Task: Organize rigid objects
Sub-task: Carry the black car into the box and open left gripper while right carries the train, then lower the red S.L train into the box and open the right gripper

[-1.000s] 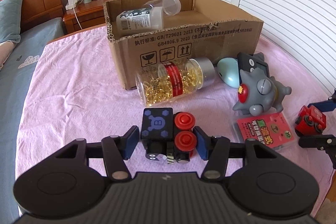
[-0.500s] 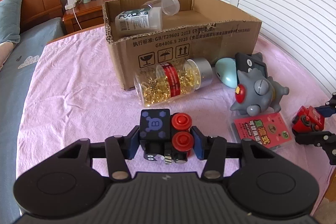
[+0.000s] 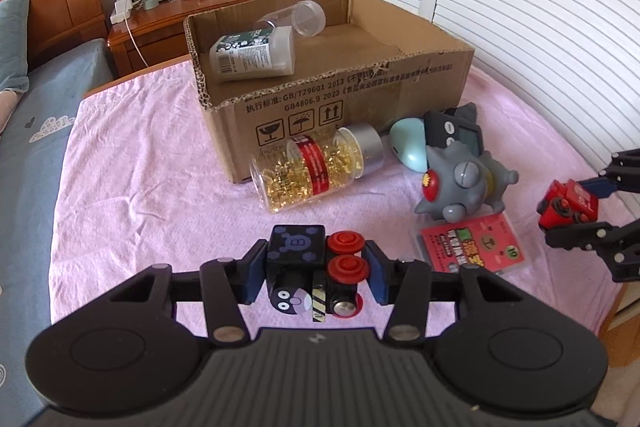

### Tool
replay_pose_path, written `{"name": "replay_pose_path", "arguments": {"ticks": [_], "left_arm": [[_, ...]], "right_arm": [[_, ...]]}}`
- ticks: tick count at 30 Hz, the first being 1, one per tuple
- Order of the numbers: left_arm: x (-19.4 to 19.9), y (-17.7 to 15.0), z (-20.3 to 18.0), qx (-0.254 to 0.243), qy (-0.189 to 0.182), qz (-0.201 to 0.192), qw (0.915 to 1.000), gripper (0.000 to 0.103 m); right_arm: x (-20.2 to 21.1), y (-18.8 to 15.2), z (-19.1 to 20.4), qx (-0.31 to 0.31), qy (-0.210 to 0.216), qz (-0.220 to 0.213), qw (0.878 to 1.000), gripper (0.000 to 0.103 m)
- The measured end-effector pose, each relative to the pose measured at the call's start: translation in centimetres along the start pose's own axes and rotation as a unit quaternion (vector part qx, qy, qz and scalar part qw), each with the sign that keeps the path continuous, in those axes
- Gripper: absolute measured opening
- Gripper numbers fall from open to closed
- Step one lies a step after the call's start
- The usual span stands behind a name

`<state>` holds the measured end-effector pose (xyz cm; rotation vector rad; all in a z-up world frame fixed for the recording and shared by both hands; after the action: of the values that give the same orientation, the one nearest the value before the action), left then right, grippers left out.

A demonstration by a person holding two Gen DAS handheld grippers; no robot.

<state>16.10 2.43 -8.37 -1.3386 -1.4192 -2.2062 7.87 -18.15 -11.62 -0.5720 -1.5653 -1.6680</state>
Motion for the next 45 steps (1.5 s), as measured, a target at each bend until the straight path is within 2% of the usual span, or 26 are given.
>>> {"name": "replay_pose_path", "arguments": {"ticks": [8,12,15,19,25,27,28,29,36,41,45], "left_arm": [[2.9,3.4,-0.1,-0.018,-0.016,-0.031,0.9992,0.049],[3.4,6.4,0.6,-0.023,-0.005,-0.048,0.9986,0.049],[2.9,8.9,1.4,-0.030,0.014,-0.063,0.9975,0.049],[1.1,11.4,2.7,-0.029,0.034,-0.063,0.9970,0.049],[-1.8,12.7,4.5,-0.013,0.055,-0.046,0.9973,0.050],[-2.3,12.5,4.7,-0.001,0.068,-0.040,0.9969,0.069],[-2.4,12.3,4.8,0.005,0.072,-0.036,0.9967,0.093],[-2.3,12.1,4.7,0.009,0.079,-0.041,0.9960,0.099],[-0.4,10.6,2.8,0.006,0.080,-0.031,0.9963,0.100],[1.3,9.4,1.3,0.023,0.081,-0.022,0.9962,0.100],[2.9,8.6,0.7,0.041,0.089,-0.030,0.9948,0.100]], "right_arm": [[1.5,3.4,0.2,0.012,0.021,-0.021,0.999,0.055],[2.0,5.6,0.5,0.021,0.032,-0.036,0.999,0.055],[2.2,7.6,0.8,0.033,0.035,-0.054,0.997,0.055],[2.5,9.8,0.9,0.040,0.037,-0.075,0.996,0.055],[1.9,12.3,0.3,0.043,0.035,-0.086,0.995,0.055],[1.6,12.7,0.4,0.047,0.030,-0.087,0.995,0.055],[1.5,12.8,0.4,0.048,0.029,-0.086,0.995,0.055],[1.3,13.0,0.4,0.048,0.029,-0.085,0.995,0.055],[0.1,14.3,0.3,0.039,0.028,-0.082,0.995,0.055],[-0.7,15.4,0.5,0.028,0.028,-0.077,0.996,0.055],[-1.8,16.5,1.1,0.028,0.022,-0.070,0.997,0.055]]}}
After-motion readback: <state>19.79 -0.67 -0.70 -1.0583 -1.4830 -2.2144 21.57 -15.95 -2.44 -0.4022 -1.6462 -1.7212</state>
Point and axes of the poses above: each gripper's, at about its wrist camera, not at the fingertips, and x roughly against the way its jaws point, z to its left, y to its top, the point moved 5 cm from there along -x, roughly the way its jaws point, and after that the axes turned 14 degrees about -x, right-handed, at the moved point
